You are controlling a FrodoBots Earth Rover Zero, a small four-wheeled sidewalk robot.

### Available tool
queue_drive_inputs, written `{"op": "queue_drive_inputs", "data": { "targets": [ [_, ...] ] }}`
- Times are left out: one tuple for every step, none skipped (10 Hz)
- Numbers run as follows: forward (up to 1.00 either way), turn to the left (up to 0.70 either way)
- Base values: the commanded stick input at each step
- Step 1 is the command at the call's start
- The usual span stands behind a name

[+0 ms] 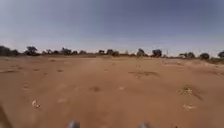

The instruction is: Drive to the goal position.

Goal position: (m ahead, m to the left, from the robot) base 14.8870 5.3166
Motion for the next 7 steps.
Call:
{"op": "queue_drive_inputs", "data": {
  "targets": [
    [0.7, 0.0],
    [0.7, 0.0],
    [0.7, 0.0],
    [0.7, 0.0],
    [0.7, 0.0],
    [0.7, 0.0],
    [0.7, 0.0]
  ]
}}
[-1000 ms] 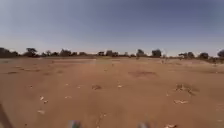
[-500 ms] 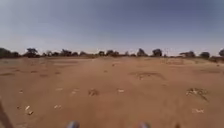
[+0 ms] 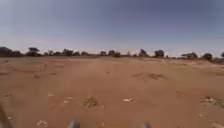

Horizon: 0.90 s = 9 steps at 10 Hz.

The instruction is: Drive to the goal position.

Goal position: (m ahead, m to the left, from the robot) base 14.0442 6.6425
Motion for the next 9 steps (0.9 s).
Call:
{"op": "queue_drive_inputs", "data": {
  "targets": [
    [0.7, 0.0],
    [0.7, 0.0],
    [0.7, 0.0],
    [0.7, 0.0],
    [0.7, 0.0],
    [0.7, 0.0],
    [0.7, 0.0],
    [0.7, 0.0],
    [0.7, 0.0]
  ]
}}
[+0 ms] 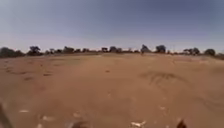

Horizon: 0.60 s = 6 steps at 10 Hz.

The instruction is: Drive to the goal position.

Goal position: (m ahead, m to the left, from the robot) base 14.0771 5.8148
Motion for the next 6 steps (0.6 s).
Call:
{"op": "queue_drive_inputs", "data": {
  "targets": [
    [0.7, 0.0],
    [0.7, 0.0],
    [0.7, 0.0],
    [0.7, 0.0],
    [0.7, 0.0],
    [0.7, 0.0]
  ]
}}
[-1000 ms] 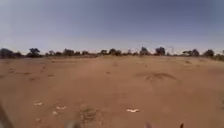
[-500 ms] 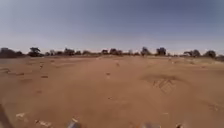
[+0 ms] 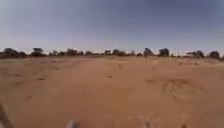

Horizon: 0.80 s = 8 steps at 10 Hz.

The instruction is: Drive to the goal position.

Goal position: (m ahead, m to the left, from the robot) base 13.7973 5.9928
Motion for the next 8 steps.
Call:
{"op": "queue_drive_inputs", "data": {
  "targets": [
    [0.7, 0.0],
    [0.7, 0.0],
    [0.7, 0.0],
    [0.7, 0.0],
    [0.7, 0.0],
    [0.7, 0.0],
    [0.7, 0.0],
    [0.7, 0.0]
  ]
}}
